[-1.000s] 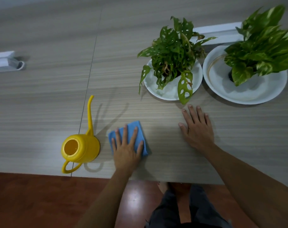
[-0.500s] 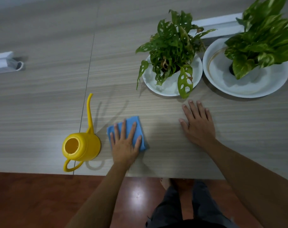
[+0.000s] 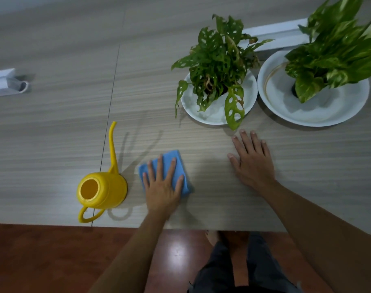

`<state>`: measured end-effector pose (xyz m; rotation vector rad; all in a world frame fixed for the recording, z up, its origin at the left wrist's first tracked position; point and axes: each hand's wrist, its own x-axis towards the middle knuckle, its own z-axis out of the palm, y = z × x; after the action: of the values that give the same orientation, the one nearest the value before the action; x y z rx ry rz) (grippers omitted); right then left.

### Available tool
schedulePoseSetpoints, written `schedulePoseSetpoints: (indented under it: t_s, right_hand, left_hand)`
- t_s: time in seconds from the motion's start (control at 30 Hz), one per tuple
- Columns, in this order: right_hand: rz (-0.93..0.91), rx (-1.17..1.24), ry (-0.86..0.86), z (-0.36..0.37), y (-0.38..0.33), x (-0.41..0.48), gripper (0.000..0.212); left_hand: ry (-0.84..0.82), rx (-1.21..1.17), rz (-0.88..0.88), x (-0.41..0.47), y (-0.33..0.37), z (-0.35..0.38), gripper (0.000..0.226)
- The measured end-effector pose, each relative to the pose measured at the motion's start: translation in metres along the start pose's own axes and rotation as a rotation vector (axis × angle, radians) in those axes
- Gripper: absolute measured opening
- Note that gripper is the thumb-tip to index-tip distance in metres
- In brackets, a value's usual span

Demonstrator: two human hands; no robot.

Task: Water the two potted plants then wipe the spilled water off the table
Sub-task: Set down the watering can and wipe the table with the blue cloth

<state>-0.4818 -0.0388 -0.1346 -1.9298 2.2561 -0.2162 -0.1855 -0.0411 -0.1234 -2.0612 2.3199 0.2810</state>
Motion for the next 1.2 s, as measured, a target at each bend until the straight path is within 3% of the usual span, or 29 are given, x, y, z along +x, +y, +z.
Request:
schedulePoseSetpoints:
  t_s: [0.13, 0.27, 0.33, 0.4, 0.5, 0.63, 0.77, 0.83, 0.9, 1.03, 1.1, 1.2]
  right_hand:
    - [0.005, 0.022, 0.011, 0.001, -0.001, 0.000, 0.063]
    - [0.008, 0.015, 0.006, 0.002, 0.000, 0.001, 0.064]
    - [0.008, 0.011, 0.006, 0.002, 0.001, 0.001, 0.064]
    - [0.002, 0.021, 0.019, 0.002, 0.001, 0.001, 0.063]
    - [0.004, 0.035, 0.006, 0.000, 0.002, 0.000, 0.063]
    - [0.011, 0.053, -0.038, -0.003, 0.002, 0.001, 0.066]
    - [-0.012, 0.033, -0.051, -0.011, 0.009, 0.004, 0.065]
    - [-0.010, 0.008, -0.043, -0.016, 0.019, 0.003, 0.063]
    - [0.002, 0.002, -0.036, -0.020, 0.031, 0.001, 0.062]
    - [0.002, 0.011, -0.010, -0.026, 0.053, -0.001, 0.059]
    - [0.001, 0.015, -0.022, -0.027, 0.063, -0.002, 0.059]
    - [0.010, 0.012, -0.028, -0.024, 0.076, -0.004, 0.058]
  left_hand:
    - [-0.118, -0.026, 0.140, -0.063, 0.048, 0.012, 0.065]
    - [-0.096, -0.040, 0.362, -0.017, 0.089, 0.012, 0.064]
    - [-0.102, -0.028, 0.306, 0.019, 0.076, 0.006, 0.065]
    - [-0.079, -0.020, 0.143, 0.033, 0.050, 0.003, 0.065]
    - [-0.003, 0.016, 0.007, -0.003, 0.034, 0.005, 0.064]
    - [-0.090, -0.041, 0.124, -0.063, 0.083, 0.017, 0.065]
    - [-0.092, -0.061, 0.324, -0.032, 0.124, 0.014, 0.065]
    - [-0.112, -0.043, 0.299, -0.002, 0.113, 0.008, 0.066]
    - [-0.099, -0.025, 0.165, 0.012, 0.087, 0.005, 0.066]
    - [-0.045, 0.012, 0.020, -0.031, 0.056, 0.009, 0.065]
    - [-0.105, -0.014, 0.022, -0.061, 0.075, 0.013, 0.065]
    - [-0.133, -0.025, 0.199, -0.076, 0.128, 0.021, 0.064]
